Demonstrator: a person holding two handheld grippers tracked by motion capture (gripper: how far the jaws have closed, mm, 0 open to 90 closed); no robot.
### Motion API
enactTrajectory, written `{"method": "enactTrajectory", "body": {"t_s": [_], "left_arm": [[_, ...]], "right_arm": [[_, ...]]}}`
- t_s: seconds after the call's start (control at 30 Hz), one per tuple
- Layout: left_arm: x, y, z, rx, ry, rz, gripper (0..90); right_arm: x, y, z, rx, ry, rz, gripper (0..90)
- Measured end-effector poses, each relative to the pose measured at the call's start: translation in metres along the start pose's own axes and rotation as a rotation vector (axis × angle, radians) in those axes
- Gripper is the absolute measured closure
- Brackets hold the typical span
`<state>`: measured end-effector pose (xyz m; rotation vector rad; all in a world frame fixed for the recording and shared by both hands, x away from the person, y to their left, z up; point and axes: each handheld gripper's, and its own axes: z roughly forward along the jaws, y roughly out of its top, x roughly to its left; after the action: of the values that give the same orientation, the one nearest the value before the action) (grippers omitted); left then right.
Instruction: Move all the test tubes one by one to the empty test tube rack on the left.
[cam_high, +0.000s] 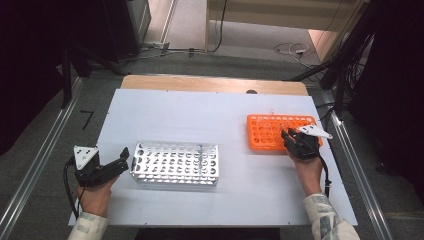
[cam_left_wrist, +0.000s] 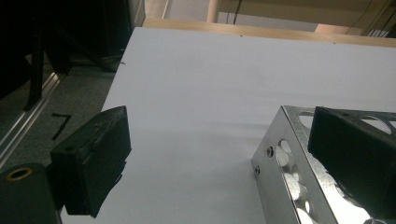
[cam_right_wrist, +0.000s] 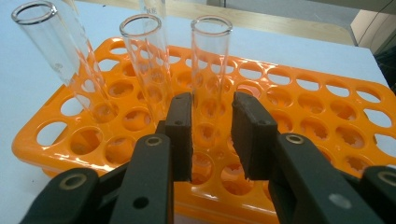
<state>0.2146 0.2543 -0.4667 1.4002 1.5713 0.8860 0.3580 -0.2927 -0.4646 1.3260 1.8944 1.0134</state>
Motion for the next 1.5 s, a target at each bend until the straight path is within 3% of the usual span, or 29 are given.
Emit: {"method": "enactTrajectory", "body": {"t_s": [0.53,1.13,1.5], "left_arm": [[0.001,0.000,0.000,0.001,-0.001,-0.001,5.8],[0.000,0.001,-0.001,-0.002,-0.005,-0.005,5.8],[0.000,0.002,-0.004,-0.007,-0.023,-0.006,5.8]], "right_arm": [[-0.001,0.001,0.006,-0.001,0.012,0.024,73.1],[-0.004,0.016,-0.017,-0.082,0.024,0.046,73.8],[-0.003,0.015,-0.035,-0.081,0.047,0.041,73.8]]}}
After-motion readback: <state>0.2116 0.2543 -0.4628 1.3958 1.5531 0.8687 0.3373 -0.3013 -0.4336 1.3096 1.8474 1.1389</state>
